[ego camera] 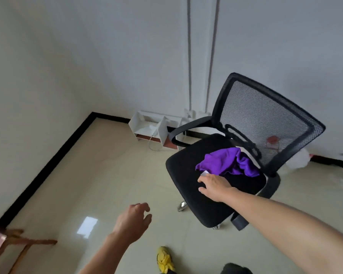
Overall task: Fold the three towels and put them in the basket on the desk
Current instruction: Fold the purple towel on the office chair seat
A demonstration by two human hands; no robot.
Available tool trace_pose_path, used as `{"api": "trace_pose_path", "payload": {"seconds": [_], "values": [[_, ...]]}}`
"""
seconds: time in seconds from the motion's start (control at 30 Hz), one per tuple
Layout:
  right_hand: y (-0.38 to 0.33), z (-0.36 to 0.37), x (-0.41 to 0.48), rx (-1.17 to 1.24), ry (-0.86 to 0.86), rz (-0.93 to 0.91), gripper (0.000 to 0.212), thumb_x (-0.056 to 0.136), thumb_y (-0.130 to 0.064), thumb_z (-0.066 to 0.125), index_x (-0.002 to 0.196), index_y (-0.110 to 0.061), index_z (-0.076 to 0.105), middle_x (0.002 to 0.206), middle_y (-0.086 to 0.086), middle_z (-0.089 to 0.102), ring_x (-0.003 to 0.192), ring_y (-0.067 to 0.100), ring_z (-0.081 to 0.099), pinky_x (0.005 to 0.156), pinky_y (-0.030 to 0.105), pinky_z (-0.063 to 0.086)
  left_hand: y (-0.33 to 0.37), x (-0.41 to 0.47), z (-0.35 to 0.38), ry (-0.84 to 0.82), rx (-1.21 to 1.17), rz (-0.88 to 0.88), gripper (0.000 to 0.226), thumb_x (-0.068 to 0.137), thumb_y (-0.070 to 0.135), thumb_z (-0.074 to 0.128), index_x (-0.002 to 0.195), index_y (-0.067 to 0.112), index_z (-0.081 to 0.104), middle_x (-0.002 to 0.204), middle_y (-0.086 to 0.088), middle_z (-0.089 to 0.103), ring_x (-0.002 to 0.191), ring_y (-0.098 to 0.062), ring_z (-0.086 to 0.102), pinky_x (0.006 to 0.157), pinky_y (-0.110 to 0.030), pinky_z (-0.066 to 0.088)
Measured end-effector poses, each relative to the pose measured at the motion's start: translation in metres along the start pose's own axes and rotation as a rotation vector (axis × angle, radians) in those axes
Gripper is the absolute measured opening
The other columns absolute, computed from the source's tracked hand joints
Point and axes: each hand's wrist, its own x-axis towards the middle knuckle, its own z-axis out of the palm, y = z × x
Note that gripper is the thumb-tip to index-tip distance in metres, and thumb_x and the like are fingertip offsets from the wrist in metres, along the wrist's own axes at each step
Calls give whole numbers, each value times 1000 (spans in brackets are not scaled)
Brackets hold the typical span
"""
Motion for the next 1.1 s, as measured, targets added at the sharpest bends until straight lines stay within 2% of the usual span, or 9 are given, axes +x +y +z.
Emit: {"api": "trace_pose_path", "payload": {"seconds": [0.17, 0.37, 0.57, 0.7, 0.97, 1.03, 1.1], "values": [[-6, 10, 18, 189, 23, 200, 41, 95, -41, 51, 131, -22, 52, 128, 4, 57, 116, 27, 56, 92, 37, 46, -18, 84, -29, -164, 111, 133, 27, 92, 37, 51, 116, 28, 61, 105, 6, 67, 96, -16, 63, 79, -28, 50], [30, 34, 33, 343, 15, 486, 40, 95, -41, 51, 130, -22, 54, 124, 2, 59, 112, 25, 58, 89, 35, 46, 16, 181, -28, -305, 156, 279, 25, 92, 37, 49, 113, 32, 61, 106, 6, 67, 96, -15, 62, 81, -28, 49], [65, 59, 65, 503, -31, 709, 42, 96, -39, 52, 134, -20, 52, 128, 2, 60, 116, 21, 58, 89, 31, 48, 48, 257, 3, -484, 195, 323, 26, 90, 38, 48, 112, 30, 61, 107, 3, 66, 100, -16, 61, 87, -30, 49], [83, 63, 86, 645, -29, 830, 42, 95, -38, 54, 132, -19, 53, 129, 2, 62, 117, 21, 58, 91, 32, 48, 65, 298, 14, -535, 210, 351, 27, 90, 38, 49, 112, 28, 61, 108, 4, 67, 101, -16, 62, 88, -29, 49], [125, 108, 149, 1116, 220, 1258, 35, 86, -34, 65, 117, -17, 65, 110, 6, 70, 102, 26, 66, 87, 32, 50, 93, 386, 77, -720, 101, 308, 19, 87, 30, 57, 100, 21, 67, 91, 6, 68, 89, -13, 64, 83, -28, 51], [140, 132, 168, 1219, 329, 1363, 38, 82, -33, 67, 116, -16, 66, 106, 9, 72, 98, 29, 68, 88, 39, 54, 101, 415, 108, -753, 88, 289, 20, 87, 32, 59, 99, 18, 66, 83, 5, 66, 84, -16, 65, 76, -27, 51], [156, 149, 187, 1301, 411, 1435, 48, 75, -40, 69, 117, -18, 65, 103, 9, 71, 98, 31, 69, 88, 48, 55, 108, 440, 134, -780, -67, 164, 25, 87, 32, 62, 97, 9, 65, 73, -1, 63, 70, -24, 66, 63, -30, 49]]}}
